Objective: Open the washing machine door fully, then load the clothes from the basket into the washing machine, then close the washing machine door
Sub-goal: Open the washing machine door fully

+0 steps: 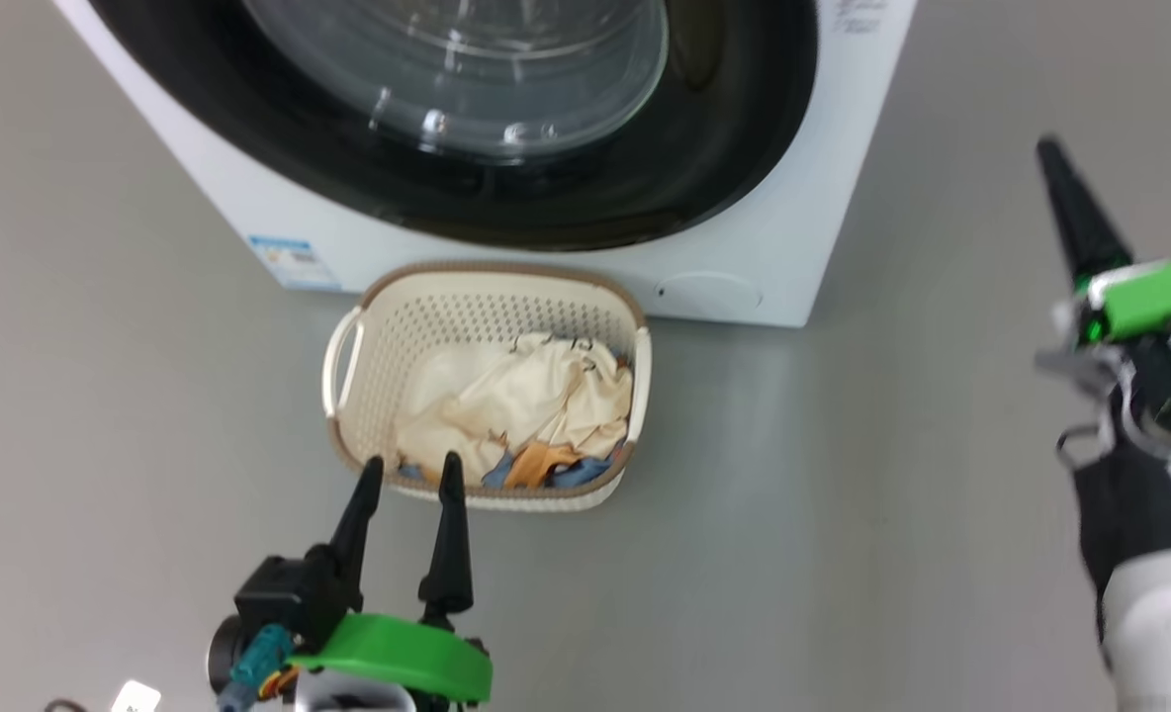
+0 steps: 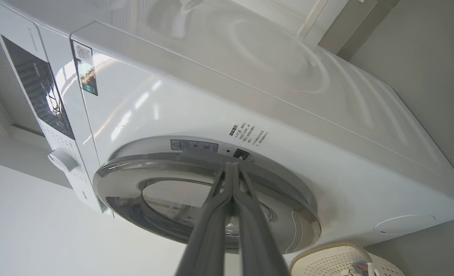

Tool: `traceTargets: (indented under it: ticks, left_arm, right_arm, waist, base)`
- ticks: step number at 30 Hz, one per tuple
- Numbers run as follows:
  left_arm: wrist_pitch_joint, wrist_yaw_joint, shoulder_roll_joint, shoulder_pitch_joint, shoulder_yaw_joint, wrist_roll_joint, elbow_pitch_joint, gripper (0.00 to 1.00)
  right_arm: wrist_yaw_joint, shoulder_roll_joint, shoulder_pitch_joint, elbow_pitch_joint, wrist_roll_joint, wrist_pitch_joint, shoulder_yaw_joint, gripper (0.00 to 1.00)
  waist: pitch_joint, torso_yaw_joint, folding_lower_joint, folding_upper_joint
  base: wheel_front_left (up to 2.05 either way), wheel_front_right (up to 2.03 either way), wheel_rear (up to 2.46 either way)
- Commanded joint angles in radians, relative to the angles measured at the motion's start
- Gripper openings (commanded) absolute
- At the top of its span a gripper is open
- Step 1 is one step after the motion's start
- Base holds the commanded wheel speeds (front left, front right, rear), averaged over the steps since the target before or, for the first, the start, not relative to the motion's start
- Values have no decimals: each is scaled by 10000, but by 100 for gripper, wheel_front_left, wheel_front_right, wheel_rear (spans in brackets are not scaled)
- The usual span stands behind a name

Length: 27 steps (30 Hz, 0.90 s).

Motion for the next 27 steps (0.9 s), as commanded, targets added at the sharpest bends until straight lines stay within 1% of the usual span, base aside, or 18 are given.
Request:
traceTargets:
  ticks: [1,4,8,10,19,25,27]
  left_arm:
    - [-136,67,70,-391,235,-107,-326,100]
    - [-136,135,70,-588,93,-272,-462,100]
    - [-136,252,70,-752,-47,-463,-628,100]
    - [-136,292,70,-863,-148,-499,-741,100]
    - [-136,369,70,-1243,-391,-802,-856,100]
    - [-136,398,70,-1362,-514,-972,-878,100]
    - [-136,406,70,-1370,-528,-988,-884,100]
  right_arm:
    - [17,-6,-460,-162,-275,175,99,0]
    - [17,-118,-1179,62,-724,666,-199,0]
    - [17,-71,-2069,502,-991,1362,-761,0]
    - [17,-50,-2740,757,-1358,1751,-1096,0]
    - [17,282,-4637,1434,-2088,2964,-2055,0]
    - [17,600,-5783,2079,-2282,3602,-2762,0]
    - [17,640,-5962,2182,-2341,3700,-2827,0]
  waist:
    - [508,378,0,-1]
    - [861,565,0,-1]
    - [1186,746,0,-1]
    - [1498,853,0,-1]
    - [2107,1200,0,-1]
    - [2335,1355,0,-1]
    - [2391,1378,0,-1]
  base:
    - [0,0,0]
    - [0,0,0]
    - [0,0,0]
    - [0,0,0]
    - [0,0,0]
    - [0,0,0]
    - [0,0,0]
